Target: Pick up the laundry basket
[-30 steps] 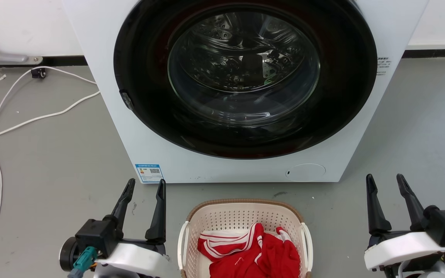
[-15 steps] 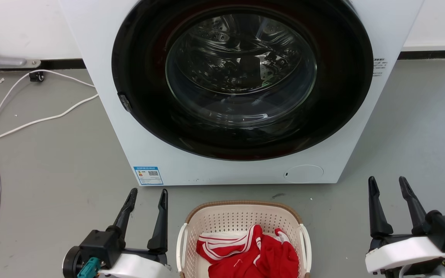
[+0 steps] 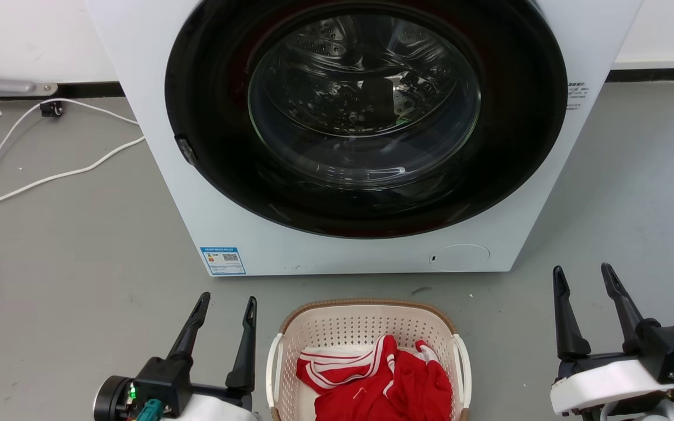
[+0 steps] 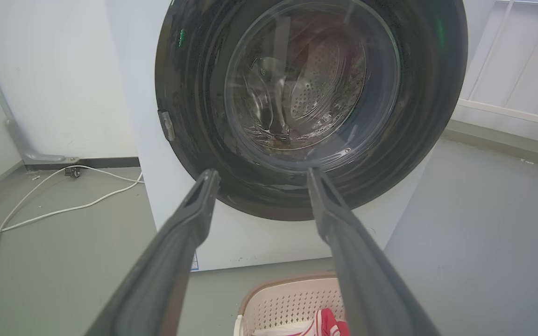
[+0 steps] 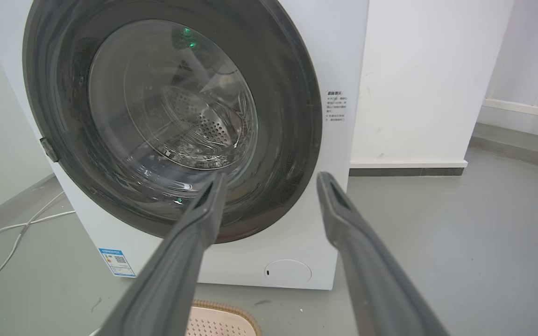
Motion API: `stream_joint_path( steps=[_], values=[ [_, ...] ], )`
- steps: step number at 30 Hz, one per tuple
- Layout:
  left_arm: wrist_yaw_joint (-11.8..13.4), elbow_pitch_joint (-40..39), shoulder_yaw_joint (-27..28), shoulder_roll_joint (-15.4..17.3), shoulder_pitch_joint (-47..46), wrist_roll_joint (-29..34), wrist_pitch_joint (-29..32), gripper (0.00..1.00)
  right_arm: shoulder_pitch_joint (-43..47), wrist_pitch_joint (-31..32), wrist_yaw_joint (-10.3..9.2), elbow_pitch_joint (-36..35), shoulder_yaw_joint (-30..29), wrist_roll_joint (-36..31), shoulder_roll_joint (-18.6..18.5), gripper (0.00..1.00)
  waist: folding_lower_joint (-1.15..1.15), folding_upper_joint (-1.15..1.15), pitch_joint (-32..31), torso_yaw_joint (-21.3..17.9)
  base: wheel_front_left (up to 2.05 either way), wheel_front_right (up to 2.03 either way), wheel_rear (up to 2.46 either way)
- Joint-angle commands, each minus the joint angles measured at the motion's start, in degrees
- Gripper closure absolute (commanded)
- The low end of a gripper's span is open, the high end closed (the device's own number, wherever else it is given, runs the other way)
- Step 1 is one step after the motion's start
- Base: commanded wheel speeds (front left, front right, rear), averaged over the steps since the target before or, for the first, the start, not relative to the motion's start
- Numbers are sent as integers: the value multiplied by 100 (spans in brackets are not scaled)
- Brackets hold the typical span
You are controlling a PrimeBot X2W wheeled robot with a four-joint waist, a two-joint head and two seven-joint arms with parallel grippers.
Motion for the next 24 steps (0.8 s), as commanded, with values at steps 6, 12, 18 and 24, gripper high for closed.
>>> stream_joint_path(
  steps=[6, 12, 18, 24],
  values=[
    [-29, -63, 59, -24, -80, 315, -82, 0, -103, -65, -2, 8, -4, -152, 9, 0, 0, 0, 36, -3, 0, 0, 0],
    [-64, -142, 77, -36, -22, 301, -82, 0, -22, -65, -2, 9, 6, -135, 9, 0, 0, 0, 9, 15, 0, 0, 0],
    [-90, -116, 122, -46, 44, 196, -75, 0, 7, -65, -2, -51, 30, -123, 9, 0, 0, 0, 6, 18, 0, 0, 0],
    [-112, -55, 124, -48, 15, 149, -70, 0, 6, -65, -2, -42, 20, -124, 9, 0, 0, 0, 16, 21, 0, 0, 0]
  ],
)
